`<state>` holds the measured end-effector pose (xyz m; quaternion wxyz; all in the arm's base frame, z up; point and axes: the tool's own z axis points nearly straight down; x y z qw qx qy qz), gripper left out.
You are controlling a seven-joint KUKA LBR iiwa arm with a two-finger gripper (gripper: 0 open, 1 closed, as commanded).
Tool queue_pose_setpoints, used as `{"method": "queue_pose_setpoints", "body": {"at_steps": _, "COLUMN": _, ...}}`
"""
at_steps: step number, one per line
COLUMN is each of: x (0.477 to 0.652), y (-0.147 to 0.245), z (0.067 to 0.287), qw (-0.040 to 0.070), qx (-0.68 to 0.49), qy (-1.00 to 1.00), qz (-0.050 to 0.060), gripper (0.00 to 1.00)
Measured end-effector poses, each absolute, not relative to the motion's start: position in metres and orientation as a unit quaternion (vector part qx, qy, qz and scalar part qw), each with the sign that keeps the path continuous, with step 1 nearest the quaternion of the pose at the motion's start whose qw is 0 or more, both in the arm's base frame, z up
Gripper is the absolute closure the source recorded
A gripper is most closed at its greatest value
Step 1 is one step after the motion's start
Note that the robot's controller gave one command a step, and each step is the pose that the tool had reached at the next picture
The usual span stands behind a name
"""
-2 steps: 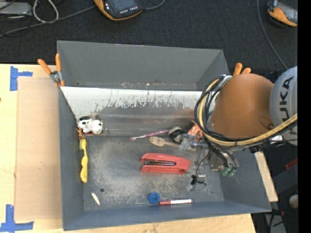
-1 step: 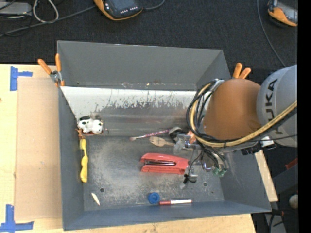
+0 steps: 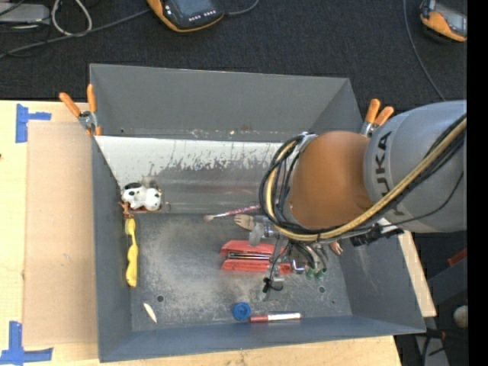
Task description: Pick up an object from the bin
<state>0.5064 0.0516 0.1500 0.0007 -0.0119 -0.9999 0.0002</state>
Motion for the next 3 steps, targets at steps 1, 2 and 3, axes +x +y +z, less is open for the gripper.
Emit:
{"method": "queue_pose_setpoints", "body": {"at_steps": 1, "x": 0.527, "y": 0.045, "z": 0.125, "qw": -0.001, "qx": -0.010, "qy": -1.000, "qz": 0.000, "gripper": 0.00}}
{"method": "queue_pose_setpoints", "body": {"at_steps": 2, "x": 0.552, "y": 0.031, "z": 0.090, "qw": -0.004, "qx": -0.048, "qy": -0.999, "qz": -0.003, "gripper": 1.00}}
{"method": "queue_pose_setpoints", "body": {"at_steps": 3, "x": 0.552, "y": 0.031, "z": 0.090, "qw": -0.004, "qx": -0.048, "qy": -0.999, "qz": -0.003, "gripper": 1.00}}
